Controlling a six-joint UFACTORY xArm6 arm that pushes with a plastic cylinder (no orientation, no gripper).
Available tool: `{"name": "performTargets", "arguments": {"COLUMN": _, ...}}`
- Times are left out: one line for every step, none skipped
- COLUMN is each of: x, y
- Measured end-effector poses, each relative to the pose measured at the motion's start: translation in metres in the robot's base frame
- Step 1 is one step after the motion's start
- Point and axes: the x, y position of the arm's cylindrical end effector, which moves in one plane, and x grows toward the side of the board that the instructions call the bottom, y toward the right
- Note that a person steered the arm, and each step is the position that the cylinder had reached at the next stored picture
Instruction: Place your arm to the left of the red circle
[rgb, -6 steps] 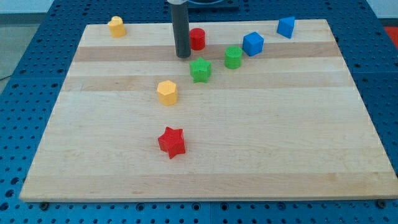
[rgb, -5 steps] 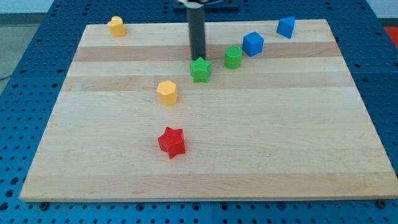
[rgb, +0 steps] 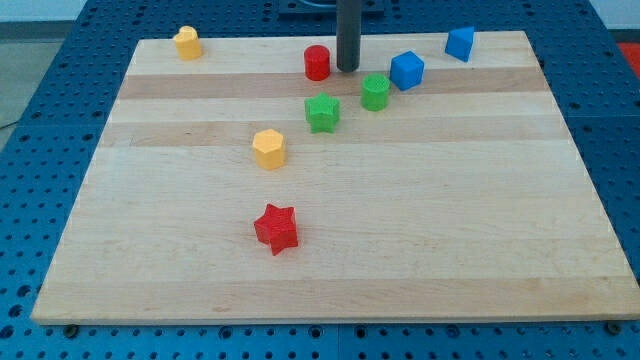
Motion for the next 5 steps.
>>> {"name": "performTargets", "arguments": {"x": 0.024, "y": -0.013}}
{"name": "performTargets", "arguments": {"x": 0.029, "y": -0.061}}
{"name": "performTargets", "arguments": {"x": 0.006, "y": -0.085}}
{"name": "performTargets", "arguments": {"x": -0.014, "y": -0.09}}
{"name": "performTargets", "arguments": {"x": 0.018, "y": -0.089}}
